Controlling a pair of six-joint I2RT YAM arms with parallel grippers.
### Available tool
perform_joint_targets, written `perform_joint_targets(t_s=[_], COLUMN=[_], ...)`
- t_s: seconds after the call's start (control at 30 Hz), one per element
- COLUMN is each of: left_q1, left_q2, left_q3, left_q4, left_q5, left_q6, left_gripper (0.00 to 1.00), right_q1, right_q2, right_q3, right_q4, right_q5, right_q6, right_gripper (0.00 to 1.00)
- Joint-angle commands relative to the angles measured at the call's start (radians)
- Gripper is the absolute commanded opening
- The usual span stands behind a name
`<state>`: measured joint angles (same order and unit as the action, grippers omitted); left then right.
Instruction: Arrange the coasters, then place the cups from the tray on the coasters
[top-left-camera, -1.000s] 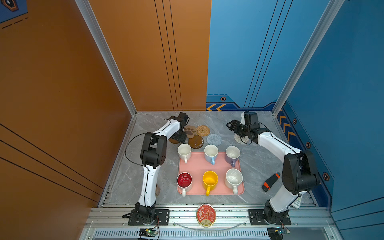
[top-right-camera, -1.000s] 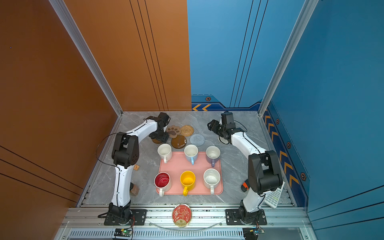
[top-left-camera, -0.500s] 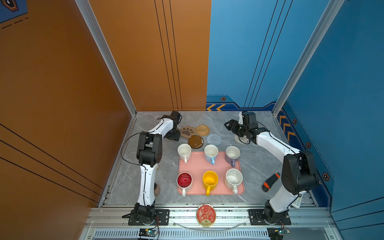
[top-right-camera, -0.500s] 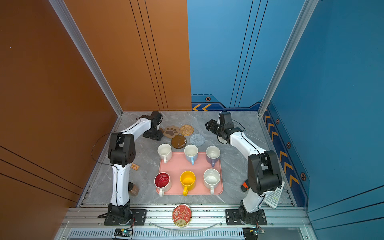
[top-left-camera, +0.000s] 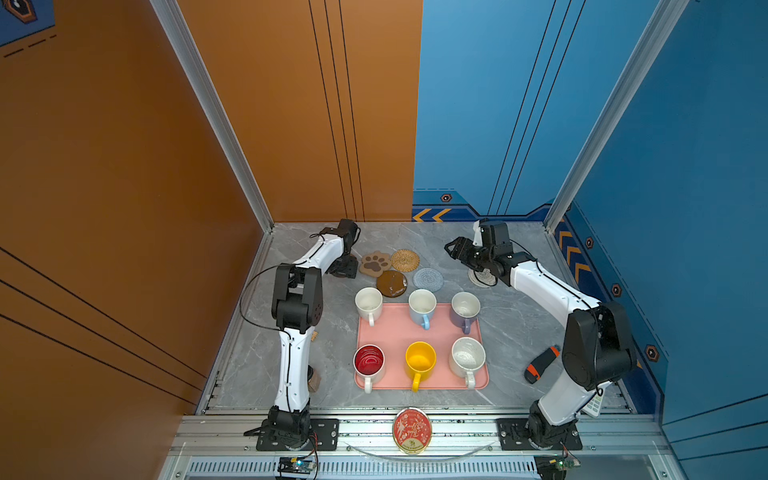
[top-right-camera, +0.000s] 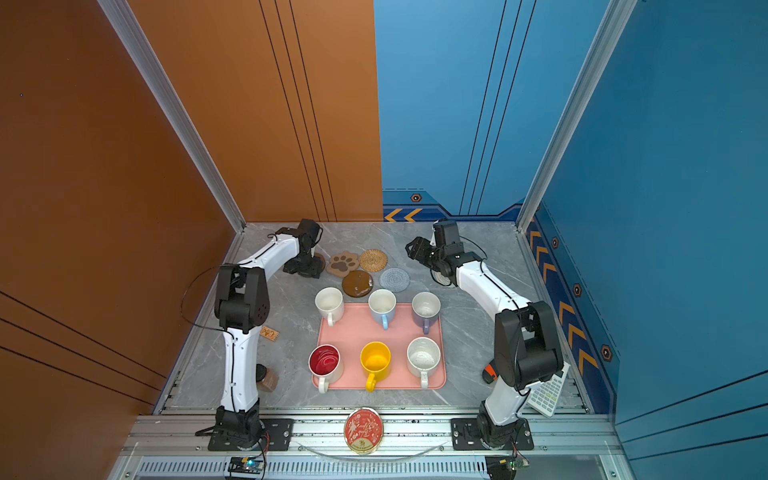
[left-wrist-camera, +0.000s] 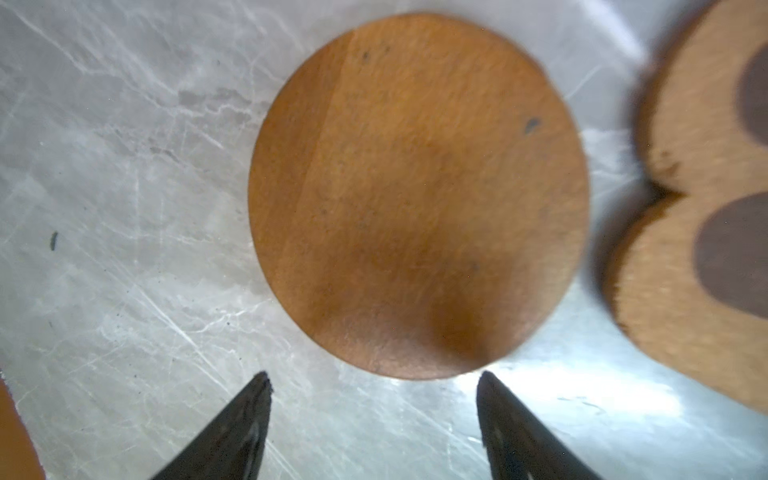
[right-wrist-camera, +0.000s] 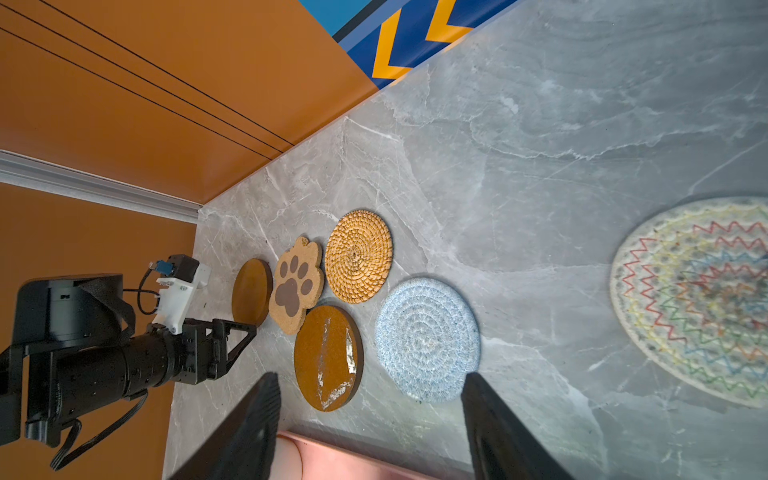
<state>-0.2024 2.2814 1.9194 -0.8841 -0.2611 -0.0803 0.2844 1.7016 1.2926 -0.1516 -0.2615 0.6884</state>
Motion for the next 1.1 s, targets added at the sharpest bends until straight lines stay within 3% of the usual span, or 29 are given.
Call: perform_joint_targets(t_s=[0.0, 0.43, 1.07], left_q1=[-0.061, -0.071, -0.028], left_q2=[-0.049, 0.193, 0.278], left_q3=[0.08, 0.405, 0.404], left_q4=[-0.013, -0.061, -0.065], left_q5=[0.021, -0.074, -0.119], left_q6=[-0.009, -0.022, -0.068], left_gripper=[0.79, 0.8, 0.8], right_q1=[0.012, 0.029, 0.04], right_q2=[-0.011, -0.019, -0.008], right_q3=[0.04, 0.062, 0.072], right_q4=[-0.044, -0.079, -0.095], right_q5=[0.009, 0.016, 0.027], right_q6=[-0.012, -0.022, -0.029], right_gripper=[0.68, 0.68, 0.68])
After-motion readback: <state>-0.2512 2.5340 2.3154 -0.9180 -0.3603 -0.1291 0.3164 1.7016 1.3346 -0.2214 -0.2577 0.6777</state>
